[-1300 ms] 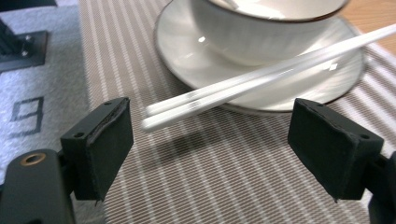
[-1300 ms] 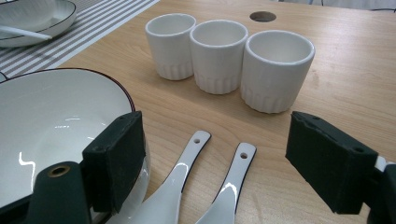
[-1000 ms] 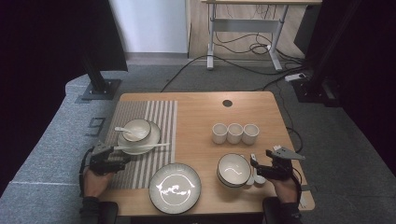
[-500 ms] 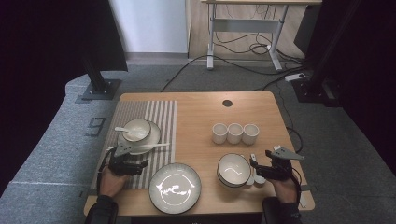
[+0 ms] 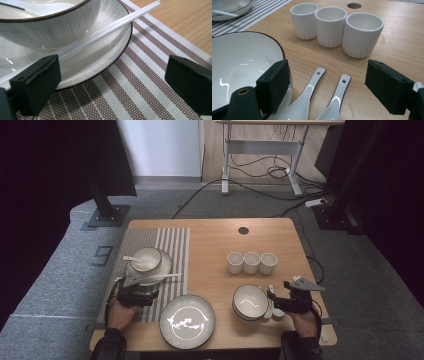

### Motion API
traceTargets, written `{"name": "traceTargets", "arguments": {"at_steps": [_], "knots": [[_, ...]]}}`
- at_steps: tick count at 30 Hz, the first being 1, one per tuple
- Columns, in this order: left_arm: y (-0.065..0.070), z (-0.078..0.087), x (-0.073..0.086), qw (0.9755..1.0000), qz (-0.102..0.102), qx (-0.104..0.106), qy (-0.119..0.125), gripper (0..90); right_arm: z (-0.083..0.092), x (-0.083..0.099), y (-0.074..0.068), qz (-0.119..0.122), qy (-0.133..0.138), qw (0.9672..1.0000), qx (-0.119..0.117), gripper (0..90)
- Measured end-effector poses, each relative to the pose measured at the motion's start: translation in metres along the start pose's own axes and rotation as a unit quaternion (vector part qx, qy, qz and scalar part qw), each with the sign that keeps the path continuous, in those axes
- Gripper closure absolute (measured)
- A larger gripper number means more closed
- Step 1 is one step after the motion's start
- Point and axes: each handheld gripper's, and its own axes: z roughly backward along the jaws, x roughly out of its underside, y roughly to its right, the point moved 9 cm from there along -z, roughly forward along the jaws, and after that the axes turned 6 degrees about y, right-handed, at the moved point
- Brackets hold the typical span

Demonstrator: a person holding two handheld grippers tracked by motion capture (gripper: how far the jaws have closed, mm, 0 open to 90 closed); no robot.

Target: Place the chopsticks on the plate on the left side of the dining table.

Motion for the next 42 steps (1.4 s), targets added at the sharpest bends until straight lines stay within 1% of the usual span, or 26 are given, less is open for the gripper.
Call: {"name": "traceTargets", "arguments": {"at_steps": [14,23,28,29,30,31,32,33,34,37,38,41,42], "knots": [[-0.001,-0.004,0.001,1.0,-0.002,-0.001,-0.005,0.4,-0.001,0.001,0.0,0.001,-0.002,1.0,-0.001,19.5],[-0.001,-0.005,0.001,1.0,-0.001,0.0,-0.003,0.2,-0.001,0.001,0.0,0.001,-0.003,1.0,-0.001,19.5],[-0.001,-0.002,-0.001,1.0,-0.003,-0.003,0.002,0.2,0.0,0.001,0.0,0.0,-0.002,1.0,0.0,19.5],[-0.001,0.002,-0.002,1.0,-0.004,-0.006,0.004,0.2,0.0,0.001,0.001,0.0,-0.002,1.0,0.0,19.5],[-0.001,0.002,-0.002,1.0,-0.004,-0.006,0.004,0.2,0.0,0.001,0.001,0.0,-0.002,1.0,0.0,19.5],[-0.003,0.005,-0.003,0.9999,-0.006,-0.014,0.005,0.1,0.0,0.001,0.001,-0.001,-0.002,1.0,0.0,19.5],[-0.008,0.01,-0.004,0.9997,0.0,-0.025,0.008,0.1,0.001,0.001,0.001,-0.001,-0.002,1.0,0.0,19.5],[-0.012,0.013,-0.004,0.9994,0.006,-0.032,0.012,0.1,0.001,0.001,0.001,-0.002,-0.002,1.0,0.001,19.5],[-0.018,0.017,-0.004,0.9988,0.012,-0.044,0.014,0.1,0.001,0.001,0.002,-0.002,-0.002,1.0,0.001,19.5],[-0.029,0.026,-0.004,0.9972,0.025,-0.067,0.025,0.3,0.001,0.002,0.002,-0.002,-0.002,1.0,0.001,19.5],[-0.034,0.028,-0.003,0.9962,0.031,-0.077,0.029,0.2,0.001,0.002,0.002,-0.002,-0.002,1.0,0.001,19.5],[-0.044,0.033,0.0,0.994,0.043,-0.096,0.03,0.0,0.001,0.002,0.002,-0.002,-0.002,1.0,0.001,19.5],[-0.044,0.033,0.0,0.994,0.043,-0.096,0.03,0.0,0.001,0.002,0.002,-0.002,-0.002,1.0,0.001,19.5]]}}
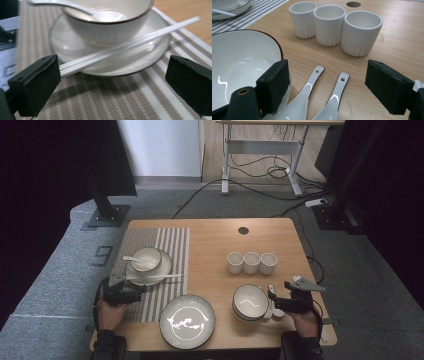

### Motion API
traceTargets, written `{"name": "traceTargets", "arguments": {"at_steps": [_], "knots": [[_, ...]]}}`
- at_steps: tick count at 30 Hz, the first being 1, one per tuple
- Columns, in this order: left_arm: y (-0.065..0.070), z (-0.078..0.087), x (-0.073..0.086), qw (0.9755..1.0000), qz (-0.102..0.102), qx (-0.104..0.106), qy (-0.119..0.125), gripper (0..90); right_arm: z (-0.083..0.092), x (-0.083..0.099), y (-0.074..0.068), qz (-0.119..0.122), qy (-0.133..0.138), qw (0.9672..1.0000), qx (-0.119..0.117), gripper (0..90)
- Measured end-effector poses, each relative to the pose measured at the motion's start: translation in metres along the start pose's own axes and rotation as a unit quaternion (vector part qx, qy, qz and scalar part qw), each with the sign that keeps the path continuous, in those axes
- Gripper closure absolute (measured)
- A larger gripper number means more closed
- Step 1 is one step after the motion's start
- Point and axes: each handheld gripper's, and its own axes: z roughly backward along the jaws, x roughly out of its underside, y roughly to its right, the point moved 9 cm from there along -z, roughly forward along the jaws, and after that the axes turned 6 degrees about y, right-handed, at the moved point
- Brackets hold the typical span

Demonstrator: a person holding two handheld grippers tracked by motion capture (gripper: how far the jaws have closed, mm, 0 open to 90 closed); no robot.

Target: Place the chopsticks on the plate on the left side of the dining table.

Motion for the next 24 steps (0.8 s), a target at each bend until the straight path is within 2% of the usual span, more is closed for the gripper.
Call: {"name": "traceTargets", "arguments": {"at_steps": [5,9,24], "knots": [[-0.015,0.003,0.004,0.9995,0.02,-0.024,0.005,0.0,0.0,0.001,0.001,0.002,-0.001,1.0,0.002,19.5],[-0.021,0.004,0.007,0.9989,0.031,-0.035,0.004,0.0,0.001,0.0,0.001,0.002,0.001,1.0,0.003,19.5],[-0.026,-0.002,0.016,0.998,0.059,-0.022,-0.012,0.0,0.001,0.001,0.002,0.004,0.005,0.9999,0.012,19.5]]}}
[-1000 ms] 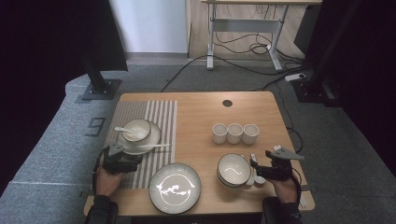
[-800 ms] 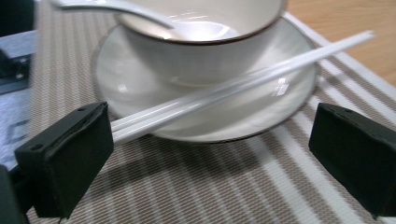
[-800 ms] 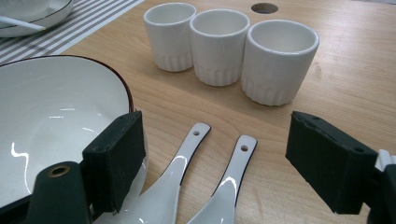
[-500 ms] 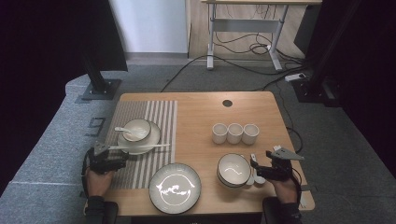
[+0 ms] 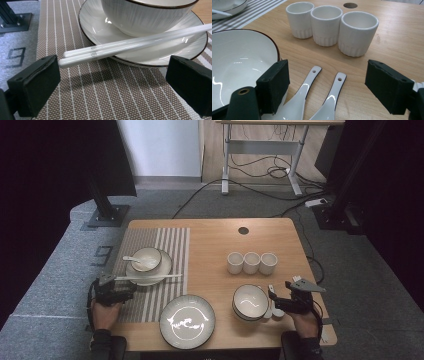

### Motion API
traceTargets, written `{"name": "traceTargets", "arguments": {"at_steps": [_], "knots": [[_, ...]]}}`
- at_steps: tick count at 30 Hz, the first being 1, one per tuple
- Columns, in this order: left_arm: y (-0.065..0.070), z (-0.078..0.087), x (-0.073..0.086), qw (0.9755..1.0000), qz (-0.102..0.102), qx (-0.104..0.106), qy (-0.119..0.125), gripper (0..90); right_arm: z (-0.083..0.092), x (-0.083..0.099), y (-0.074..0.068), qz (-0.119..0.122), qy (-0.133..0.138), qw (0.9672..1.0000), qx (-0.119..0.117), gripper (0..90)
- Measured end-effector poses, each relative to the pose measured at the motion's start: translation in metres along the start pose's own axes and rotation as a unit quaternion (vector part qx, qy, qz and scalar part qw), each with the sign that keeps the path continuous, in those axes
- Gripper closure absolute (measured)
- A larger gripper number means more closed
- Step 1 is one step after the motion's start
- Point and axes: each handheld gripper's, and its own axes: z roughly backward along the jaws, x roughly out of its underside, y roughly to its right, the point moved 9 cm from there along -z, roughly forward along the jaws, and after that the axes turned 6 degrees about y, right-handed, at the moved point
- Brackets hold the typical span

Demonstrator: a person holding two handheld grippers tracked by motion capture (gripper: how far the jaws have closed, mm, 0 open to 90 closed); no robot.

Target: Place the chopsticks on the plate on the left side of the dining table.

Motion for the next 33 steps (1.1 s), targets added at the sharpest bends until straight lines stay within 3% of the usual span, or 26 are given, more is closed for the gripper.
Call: {"name": "traceTargets", "arguments": {"at_steps": [7,33], "knots": [[-0.0018,-0.0013,0.0008,1.0,0.007,0.001,-0.001,0.0,0.0001,0.0011,0.0015,0.0,-0.001,1.0,0.002,19.5],[0.0018,-0.0043,0.0021,0.9999,0.0,0.009,-0.009,0.0,-0.0006,0.0021,0.0012,-0.001,-0.005,1.0,0.0,19.5]]}}
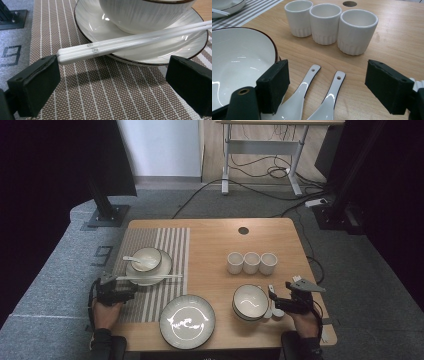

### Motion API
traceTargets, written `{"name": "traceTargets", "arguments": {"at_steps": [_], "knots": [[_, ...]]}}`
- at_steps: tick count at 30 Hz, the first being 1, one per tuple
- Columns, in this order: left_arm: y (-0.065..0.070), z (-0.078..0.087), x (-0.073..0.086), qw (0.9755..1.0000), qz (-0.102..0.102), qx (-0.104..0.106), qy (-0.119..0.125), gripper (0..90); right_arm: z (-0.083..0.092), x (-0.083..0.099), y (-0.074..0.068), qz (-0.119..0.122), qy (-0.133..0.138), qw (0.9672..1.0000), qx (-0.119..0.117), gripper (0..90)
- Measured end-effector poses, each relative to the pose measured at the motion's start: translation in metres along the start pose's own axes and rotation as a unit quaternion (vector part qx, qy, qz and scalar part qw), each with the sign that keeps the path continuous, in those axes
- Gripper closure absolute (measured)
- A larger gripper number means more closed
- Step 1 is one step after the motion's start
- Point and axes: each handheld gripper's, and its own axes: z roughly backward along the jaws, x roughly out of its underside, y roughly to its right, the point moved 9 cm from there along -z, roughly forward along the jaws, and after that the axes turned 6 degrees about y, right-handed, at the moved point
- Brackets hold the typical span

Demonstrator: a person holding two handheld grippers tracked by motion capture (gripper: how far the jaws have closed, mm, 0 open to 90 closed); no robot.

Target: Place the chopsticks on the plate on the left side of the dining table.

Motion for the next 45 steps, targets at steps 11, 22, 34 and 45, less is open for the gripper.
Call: {"name": "traceTargets", "arguments": {"at_steps": [11,22,34,45], "knots": [[-0.001,0.001,-0.001,1.0,0.0,-0.003,0.003,0.0,0.0,0.0,0.0,-0.001,0.0,1.0,0.0,19.5],[0.011,0.009,-0.006,0.9993,-0.037,-0.005,0.003,0.0,0.001,0.001,0.003,-0.003,0.0,1.0,0.002,19.3],[0.038,0.019,-0.006,0.9965,-0.078,0.027,-0.002,0.0,0.003,0.001,0.006,-0.011,0.0,0.9999,0.008,18.3],[0.07,0.011,0.013,0.9871,-0.135,0.071,-0.048,0.0,0.002,0.009,0.014,-0.014,-0.013,0.9994,0.029,14.5]]}}
